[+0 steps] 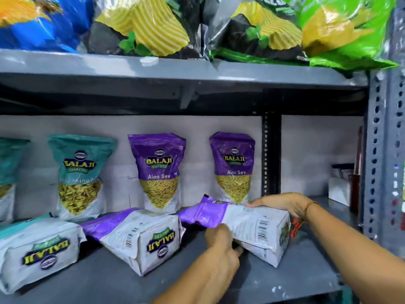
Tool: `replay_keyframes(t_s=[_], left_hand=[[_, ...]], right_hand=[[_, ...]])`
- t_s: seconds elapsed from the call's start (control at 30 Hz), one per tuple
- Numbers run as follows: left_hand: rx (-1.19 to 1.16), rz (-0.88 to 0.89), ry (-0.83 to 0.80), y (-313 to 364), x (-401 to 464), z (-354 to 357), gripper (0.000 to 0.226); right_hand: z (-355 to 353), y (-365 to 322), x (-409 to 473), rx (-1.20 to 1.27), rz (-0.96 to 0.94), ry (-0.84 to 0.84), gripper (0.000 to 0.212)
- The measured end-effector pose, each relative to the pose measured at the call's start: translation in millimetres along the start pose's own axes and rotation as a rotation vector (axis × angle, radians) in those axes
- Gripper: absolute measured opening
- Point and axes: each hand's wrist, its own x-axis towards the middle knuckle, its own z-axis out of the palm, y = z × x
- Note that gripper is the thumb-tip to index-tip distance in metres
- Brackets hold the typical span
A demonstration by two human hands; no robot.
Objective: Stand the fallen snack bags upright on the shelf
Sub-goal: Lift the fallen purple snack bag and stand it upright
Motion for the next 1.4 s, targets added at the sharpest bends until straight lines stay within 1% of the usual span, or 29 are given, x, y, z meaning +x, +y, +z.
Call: replay_keyframes(t_s=[0.03, 0.1, 0.13, 0.2, 0.23, 0.3, 0.37, 0.47, 0.57, 0.6, 0.63, 0.7, 0.73, 0.77, 0.8, 0.87, 0.9, 0.93, 1.0, 1.03, 1.07, 1.1, 1.13, 1.2, 1.23, 1.27, 1.33, 1.37, 1.4], left_hand=[[0.007, 0.024, 0.004, 5, -2, 3, 0.035], [0.007, 0.112, -0.013, 17, 0, 8, 0.034], [0.009, 0.172, -0.035, 24, 0, 11, 0.033], [0.024, 0.288, -0.111, 41, -2, 19, 0.034], [0.038, 0.34, -0.143, 49, -1, 23, 0.035], [0.073, 0.448, -0.226, 60, 6, 30, 0.04], [0.111, 0.507, -0.304, 60, 18, 28, 0.042], [0.173, 0.482, -0.365, 47, 41, 14, 0.032], [0.165, 0.415, -0.49, 43, 49, 12, 0.025], [0.142, 0.367, -0.537, 45, 46, 14, 0.031], [0.127, 0.317, -0.57, 48, 43, 15, 0.041], [0.086, 0.252, -0.533, 52, 46, 15, 0.059], [0.088, 0.238, -0.487, 53, 49, 13, 0.066], [0.112, 0.215, -0.447, 51, 54, 11, 0.07], [0.134, 0.181, -0.435, 48, 56, 9, 0.072], [0.175, 0.116, -0.442, 42, 55, 9, 0.073], [0.201, 0.094, -0.434, 39, 53, 10, 0.073], [0.235, 0.09, -0.414, 37, 52, 10, 0.071], [0.348, 0.153, -0.364, 39, 54, 6, 0.063], [0.427, 0.19, -0.338, 40, 56, 3, 0.057], [0.501, 0.217, -0.313, 42, 56, 1, 0.051], [0.552, 0.23, -0.311, 42, 57, -1, 0.046], [0.579, 0.234, -0.322, 42, 55, -3, 0.042], [0.581, 0.259, -0.335, 42, 52, -4, 0.035], [0.563, 0.301, -0.346, 41, 52, -3, 0.03], [0.527, 0.342, -0.349, 40, 51, -1, 0.026], [0.478, 0.392, -0.355, 41, 49, 0, 0.028], [0.484, 0.395, -0.38, 41, 48, 1, 0.033], [0.496, 0.391, -0.426, 42, 45, 0, 0.038]], right_hand=[[3, -2, -7, 0.008, -0.016, 0.016, 0.039], [-2, -1, -10, 0.033, -0.169, 0.13, 0.045], [-5, 0, -11, 0.061, -0.261, 0.196, 0.043], [-7, -2, -19, 0.154, -0.438, 0.315, 0.026], [-8, -3, -23, 0.183, -0.521, 0.372, 0.02], [-7, -2, -27, 0.2, -0.663, 0.471, 0.015], [0, 5, -27, 0.206, -0.766, 0.551, 0.014], [15, 23, -24, 0.216, -0.796, 0.633, 0.02], [26, 39, -17, 0.278, -0.797, 0.735, 0.02], [30, 39, -18, 0.261, -0.785, 0.814, 0.024], [37, 39, -21, 0.215, -0.764, 0.95, 0.032], [57, 41, -30, 0.155, -0.728, 1.218, 0.047], [70, 41, -37, 0.156, -0.735, 1.258, 0.048], [84, 41, -42, 0.151, -0.73, 1.22, 0.051], [95, 40, -48, 0.137, -0.712, 1.123, 0.054], [111, 38, -52, 0.085, -0.614, 0.908, 0.064], [114, 36, -53, 0.066, -0.573, 0.838, 0.071], [115, 32, -54, 0.048, -0.548, 0.793, 0.08], [111, 26, -54, 0.033, -0.54, 0.765, 0.107], [107, 24, -53, 0.058, -0.541, 0.759, 0.117], [102, 24, -52, 0.096, -0.548, 0.748, 0.122], [96, 25, -51, 0.146, -0.558, 0.731, 0.122], [90, 27, -50, 0.208, -0.578, 0.707, 0.116], [75, 36, -47, 0.38, -0.665, 0.621, 0.091], [69, 41, -47, 0.469, -0.71, 0.543, 0.081], [62, 45, -46, 0.538, -0.741, 0.456, 0.075], [52, 52, -44, 0.645, -0.768, 0.315, 0.069], [48, 56, -42, 0.684, -0.773, 0.277, 0.069], [45, 59, -40, 0.704, -0.777, 0.272, 0.069]])
